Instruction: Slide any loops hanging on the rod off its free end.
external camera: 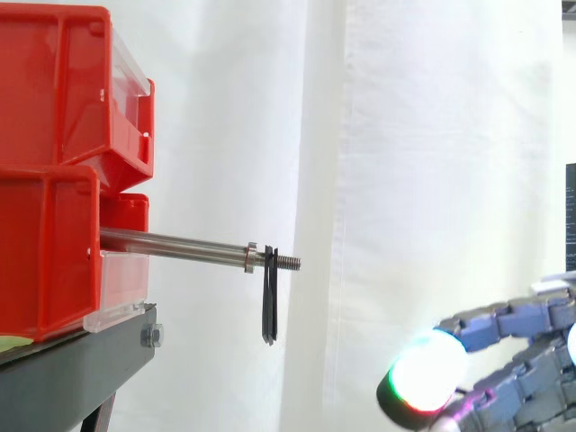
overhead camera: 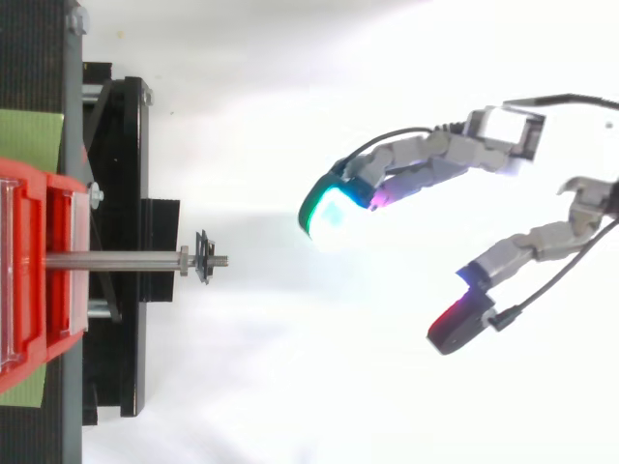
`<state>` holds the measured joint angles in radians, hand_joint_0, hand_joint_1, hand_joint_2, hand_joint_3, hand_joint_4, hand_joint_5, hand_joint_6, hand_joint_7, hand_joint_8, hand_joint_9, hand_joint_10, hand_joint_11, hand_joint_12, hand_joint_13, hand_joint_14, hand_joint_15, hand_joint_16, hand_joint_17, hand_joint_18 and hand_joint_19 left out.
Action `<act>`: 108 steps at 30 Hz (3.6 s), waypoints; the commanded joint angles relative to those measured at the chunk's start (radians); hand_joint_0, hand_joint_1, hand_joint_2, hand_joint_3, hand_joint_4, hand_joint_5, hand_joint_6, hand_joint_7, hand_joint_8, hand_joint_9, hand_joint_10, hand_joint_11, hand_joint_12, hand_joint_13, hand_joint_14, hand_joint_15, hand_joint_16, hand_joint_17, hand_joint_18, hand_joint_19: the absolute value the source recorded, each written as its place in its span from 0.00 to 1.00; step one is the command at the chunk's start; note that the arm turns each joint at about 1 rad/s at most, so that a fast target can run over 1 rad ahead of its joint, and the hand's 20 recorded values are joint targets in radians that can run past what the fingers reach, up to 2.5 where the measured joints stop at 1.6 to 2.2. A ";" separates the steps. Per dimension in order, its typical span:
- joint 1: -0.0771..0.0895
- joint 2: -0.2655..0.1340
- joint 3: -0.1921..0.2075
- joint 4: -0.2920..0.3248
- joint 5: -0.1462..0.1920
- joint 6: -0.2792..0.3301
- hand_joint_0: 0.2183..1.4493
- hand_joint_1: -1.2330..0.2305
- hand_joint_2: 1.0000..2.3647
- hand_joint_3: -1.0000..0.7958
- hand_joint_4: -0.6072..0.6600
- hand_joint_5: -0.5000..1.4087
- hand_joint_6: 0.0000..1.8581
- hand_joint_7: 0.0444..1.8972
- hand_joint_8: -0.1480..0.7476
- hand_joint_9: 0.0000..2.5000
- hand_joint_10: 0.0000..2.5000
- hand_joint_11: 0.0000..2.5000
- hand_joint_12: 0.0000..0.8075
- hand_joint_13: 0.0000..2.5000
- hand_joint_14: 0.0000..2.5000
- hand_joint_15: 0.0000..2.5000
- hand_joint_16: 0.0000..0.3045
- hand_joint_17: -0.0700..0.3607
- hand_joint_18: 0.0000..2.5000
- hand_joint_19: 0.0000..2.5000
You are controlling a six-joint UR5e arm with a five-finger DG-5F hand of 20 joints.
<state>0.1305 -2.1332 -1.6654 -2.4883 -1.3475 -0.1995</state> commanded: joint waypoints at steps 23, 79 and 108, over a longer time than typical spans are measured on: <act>-0.055 -0.255 0.331 -0.032 -0.194 -0.008 0.29 0.35 0.00 0.28 0.73 0.19 0.27 0.42 0.49 0.34 0.00 0.05 0.35 0.26 0.00 0.01 0.09 0.31 0.19 0.01; -0.121 -0.344 0.489 0.131 -0.369 -0.264 0.31 0.37 0.00 0.28 0.75 0.21 0.27 0.47 0.49 0.36 0.00 0.07 0.36 0.30 0.00 0.05 0.09 0.31 0.22 0.04; -0.114 -0.346 0.515 0.108 -0.352 -0.216 0.33 0.36 0.01 0.35 0.62 0.22 0.31 0.65 0.49 0.36 0.00 0.09 0.37 0.31 0.00 0.06 0.09 0.31 0.23 0.06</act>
<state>0.0169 -2.4785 -1.1507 -2.3824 -1.6997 -0.4154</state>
